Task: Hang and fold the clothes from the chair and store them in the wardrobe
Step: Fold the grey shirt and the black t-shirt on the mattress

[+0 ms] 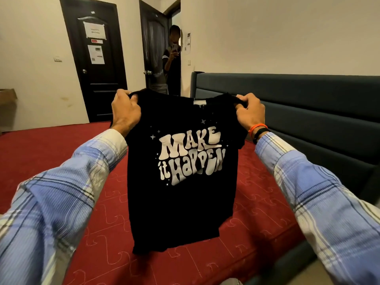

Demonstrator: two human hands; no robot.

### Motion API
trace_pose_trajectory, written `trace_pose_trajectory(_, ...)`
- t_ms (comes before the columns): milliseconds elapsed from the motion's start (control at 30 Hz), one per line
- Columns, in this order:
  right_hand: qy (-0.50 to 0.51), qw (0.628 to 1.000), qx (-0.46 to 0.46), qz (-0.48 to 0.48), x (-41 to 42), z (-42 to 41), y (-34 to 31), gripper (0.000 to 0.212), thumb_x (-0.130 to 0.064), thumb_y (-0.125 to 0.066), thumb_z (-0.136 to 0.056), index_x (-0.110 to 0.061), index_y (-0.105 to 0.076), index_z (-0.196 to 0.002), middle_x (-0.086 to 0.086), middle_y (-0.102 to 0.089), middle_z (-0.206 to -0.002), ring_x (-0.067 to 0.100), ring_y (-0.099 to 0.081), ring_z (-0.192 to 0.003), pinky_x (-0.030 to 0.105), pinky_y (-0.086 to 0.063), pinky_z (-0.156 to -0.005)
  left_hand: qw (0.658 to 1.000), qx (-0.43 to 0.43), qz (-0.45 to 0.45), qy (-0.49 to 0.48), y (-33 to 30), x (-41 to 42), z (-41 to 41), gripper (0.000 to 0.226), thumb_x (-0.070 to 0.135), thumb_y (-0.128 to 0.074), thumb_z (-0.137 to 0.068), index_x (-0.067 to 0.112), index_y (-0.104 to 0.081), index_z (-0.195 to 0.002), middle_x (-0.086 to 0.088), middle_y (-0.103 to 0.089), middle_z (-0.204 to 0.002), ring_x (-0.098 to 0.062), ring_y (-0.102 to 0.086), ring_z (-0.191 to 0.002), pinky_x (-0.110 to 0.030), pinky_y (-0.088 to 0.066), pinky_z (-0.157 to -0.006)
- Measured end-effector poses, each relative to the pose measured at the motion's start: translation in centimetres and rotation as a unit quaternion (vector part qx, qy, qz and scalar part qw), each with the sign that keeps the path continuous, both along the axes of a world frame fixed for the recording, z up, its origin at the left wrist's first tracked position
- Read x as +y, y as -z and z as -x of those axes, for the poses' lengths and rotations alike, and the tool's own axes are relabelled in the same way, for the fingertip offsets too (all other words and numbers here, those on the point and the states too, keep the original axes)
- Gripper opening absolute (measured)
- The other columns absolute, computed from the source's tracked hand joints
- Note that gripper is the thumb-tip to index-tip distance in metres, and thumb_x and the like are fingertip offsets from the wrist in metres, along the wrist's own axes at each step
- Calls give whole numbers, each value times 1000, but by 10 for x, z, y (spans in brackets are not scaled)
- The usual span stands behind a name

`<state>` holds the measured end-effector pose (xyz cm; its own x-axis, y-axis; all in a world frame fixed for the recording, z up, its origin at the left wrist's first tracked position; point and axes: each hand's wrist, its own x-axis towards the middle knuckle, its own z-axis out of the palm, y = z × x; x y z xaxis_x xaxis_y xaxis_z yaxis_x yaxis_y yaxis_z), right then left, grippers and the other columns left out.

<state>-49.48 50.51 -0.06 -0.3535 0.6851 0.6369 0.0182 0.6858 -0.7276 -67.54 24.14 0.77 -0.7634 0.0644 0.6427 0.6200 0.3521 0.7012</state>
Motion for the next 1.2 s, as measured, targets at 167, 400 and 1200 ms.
trace_pose_trajectory(167,-16,1000,-5,-10,-1,1,-2,21,-2,-52,-90,-5,-62,-108,3,-64,-129,16,-57,-122,18,-39,-102,1000,14,-10,-1,3,0,1,32,16,-47,-101,-3,-50,-126,-21,-54,-130,-32,-51,-121,-29,-36,-97)
trace_pose_trajectory(400,7,1000,8,-23,-1,0,2,19,-3,-52,-89,-6,-64,-104,3,-67,-123,18,-59,-117,23,-43,-102,1000,21,4,-9,8,-3,4,30,17,-48,-100,-3,-52,-122,-21,-56,-127,-34,-51,-120,-30,-35,-97)
trace_pose_trajectory(1200,13,989,-87,118,50,47,15,14,-13,-56,-89,-18,-61,-77,5,-61,-88,20,-54,-86,24,-37,-73,983,-181,9,31,44,63,96,42,38,-46,-98,0,-60,-109,-22,-64,-114,-39,-58,-109,-43,-46,-93)
